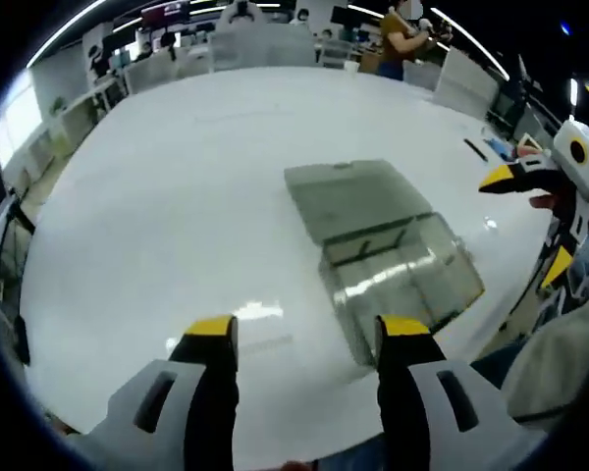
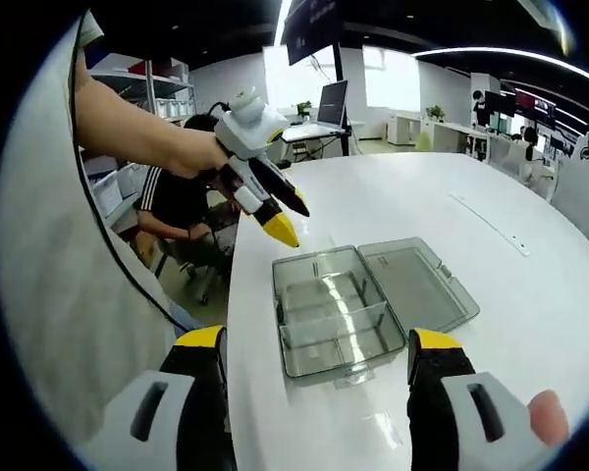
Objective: Insert the divider into the dual guide fixture by aligning both edges with the guide slots and pushing it downward to the bottom, including one-sided entry, uneven engagement, binding, and posture correction.
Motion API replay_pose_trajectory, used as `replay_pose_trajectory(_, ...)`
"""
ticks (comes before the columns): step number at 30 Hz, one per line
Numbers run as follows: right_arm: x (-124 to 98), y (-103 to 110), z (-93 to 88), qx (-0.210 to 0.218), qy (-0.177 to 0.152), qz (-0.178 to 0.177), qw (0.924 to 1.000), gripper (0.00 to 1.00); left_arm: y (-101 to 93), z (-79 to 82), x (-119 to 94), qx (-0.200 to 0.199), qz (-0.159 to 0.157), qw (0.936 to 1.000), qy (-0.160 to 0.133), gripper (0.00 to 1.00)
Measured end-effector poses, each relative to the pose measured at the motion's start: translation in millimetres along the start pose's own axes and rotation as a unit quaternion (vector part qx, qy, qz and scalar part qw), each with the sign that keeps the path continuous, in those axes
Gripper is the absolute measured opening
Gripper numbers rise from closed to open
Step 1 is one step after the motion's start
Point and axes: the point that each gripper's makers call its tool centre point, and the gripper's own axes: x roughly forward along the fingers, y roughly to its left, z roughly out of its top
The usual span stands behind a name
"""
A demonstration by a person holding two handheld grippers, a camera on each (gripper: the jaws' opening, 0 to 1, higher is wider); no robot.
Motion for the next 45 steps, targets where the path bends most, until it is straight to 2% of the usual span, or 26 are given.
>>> replay_pose_trajectory(18, -0.5, -7.0, -4.1, 0.007, 0.002, -0.003, 1.0, 0.72, 28.0, -11.9, 28.7, -0.005, 0.043, 0.9976, 0.054, 0.47)
replay_pose_trajectory(28, -2.4, -9.3, -7.1, 0.012, 0.003, -0.004, 0.9999, 0.71, 34.7, -18.3, 36.5, -0.01, 0.06, 0.9949, 0.081, 0.44)
replay_pose_trajectory(45, -7.2, -11.6, -9.9, 0.017, 0.002, -0.009, 0.9998, 0.71, 42.6, -22.1, 47.9, 0.004, 0.099, 0.9877, 0.121, 0.42)
